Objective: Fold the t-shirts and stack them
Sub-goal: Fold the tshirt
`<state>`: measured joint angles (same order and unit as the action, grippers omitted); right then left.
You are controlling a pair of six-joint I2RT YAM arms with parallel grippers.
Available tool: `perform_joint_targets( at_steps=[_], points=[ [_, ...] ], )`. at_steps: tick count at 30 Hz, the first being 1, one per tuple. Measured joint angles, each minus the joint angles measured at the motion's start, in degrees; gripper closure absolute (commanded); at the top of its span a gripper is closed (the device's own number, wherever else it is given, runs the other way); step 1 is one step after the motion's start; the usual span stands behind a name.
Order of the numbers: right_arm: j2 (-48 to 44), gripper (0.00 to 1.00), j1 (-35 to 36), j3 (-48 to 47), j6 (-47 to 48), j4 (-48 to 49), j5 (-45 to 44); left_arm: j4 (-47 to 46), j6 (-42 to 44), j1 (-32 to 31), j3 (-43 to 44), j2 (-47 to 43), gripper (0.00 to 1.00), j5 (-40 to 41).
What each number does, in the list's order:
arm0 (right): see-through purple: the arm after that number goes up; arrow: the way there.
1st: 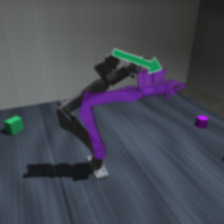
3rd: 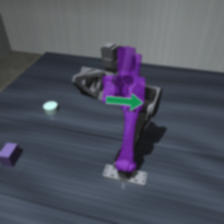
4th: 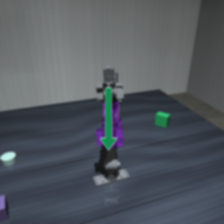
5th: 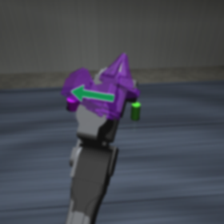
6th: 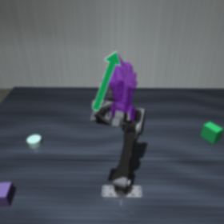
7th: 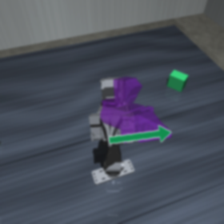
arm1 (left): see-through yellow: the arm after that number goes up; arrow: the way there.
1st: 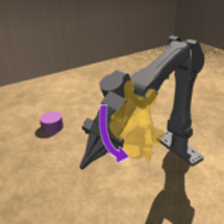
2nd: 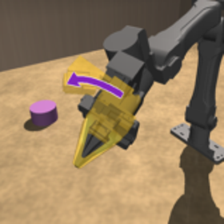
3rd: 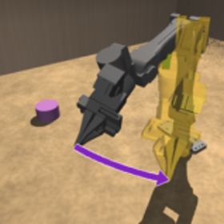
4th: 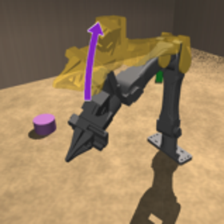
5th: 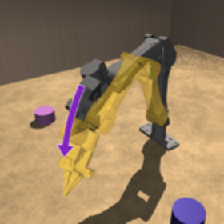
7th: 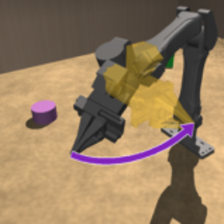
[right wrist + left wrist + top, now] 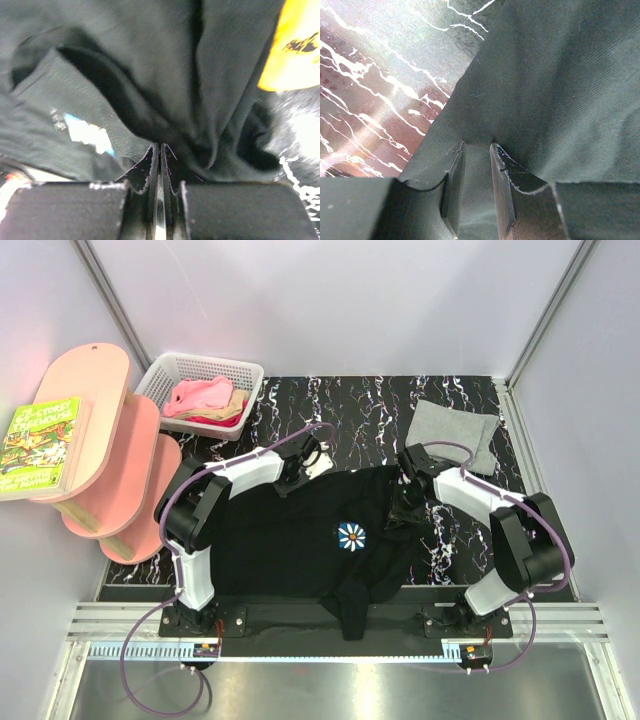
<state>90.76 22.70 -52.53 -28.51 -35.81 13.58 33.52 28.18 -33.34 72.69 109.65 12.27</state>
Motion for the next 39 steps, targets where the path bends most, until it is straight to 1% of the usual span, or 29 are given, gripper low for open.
perform_joint_targets(
  at_steps=[6, 9, 13, 17, 20, 22, 24, 27, 31, 36, 39],
  points=[
    [-6.36, 0.91, 0.50, 0.94, -1.64, 0.17, 4.28, 0.00, -0.02, 0.00, 0.02, 0.00, 0.69, -0.02],
    [-9.57, 0.90, 1.66, 1.46, -2.69, 0.50, 6.95, 0.00, -0.02, 0.00, 0.02, 0.00, 0.69, -0.02],
    [-11.65, 0.88, 3.63, 3.04, -3.54, 0.81, 10.64, 0.02, -0.02, 0.00, 0.04, 0.00, 0.69, 0.00],
    [-11.78, 0.82, 4.92, 6.34, -3.93, 1.38, 14.25, 0.04, 0.00, 0.00, 0.28, 0.00, 0.69, 0.00],
    [-11.78, 0.73, 5.86, 9.44, -3.82, 1.36, 16.44, 0.00, 0.00, 0.00, 0.55, 0.00, 0.69, 0.02],
    [-11.78, 0.68, 6.10, 11.30, -3.58, 1.01, 17.18, -0.02, -0.02, 0.00, 0.57, 0.00, 0.69, 0.02],
    [-11.78, 0.60, 6.14, 12.59, -3.17, 0.07, 17.20, 0.00, 0.00, 0.00, 0.57, 0.00, 0.69, 0.02],
    [-11.72, 0.62, 6.19, 12.79, -2.82, -1.70, 16.76, 0.00, 0.00, 0.00, 0.61, 0.00, 0.69, 0.04],
    [-11.52, 0.61, 6.23, 7.37, -2.84, -5.90, 13.66, 0.04, 0.00, 0.00, 0.87, 0.00, 0.69, 0.07],
    [-11.26, 0.61, 6.10, -6.16, -1.62, -8.85, 8.48, 0.09, 0.04, 0.00, 0.94, 0.00, 0.69, 0.33],
    [-9.38, 0.62, 5.33, -14.91, 0.28, -9.22, 5.44, 0.15, 0.04, 0.00, 0.94, 0.00, 0.69, 0.46]
  ],
)
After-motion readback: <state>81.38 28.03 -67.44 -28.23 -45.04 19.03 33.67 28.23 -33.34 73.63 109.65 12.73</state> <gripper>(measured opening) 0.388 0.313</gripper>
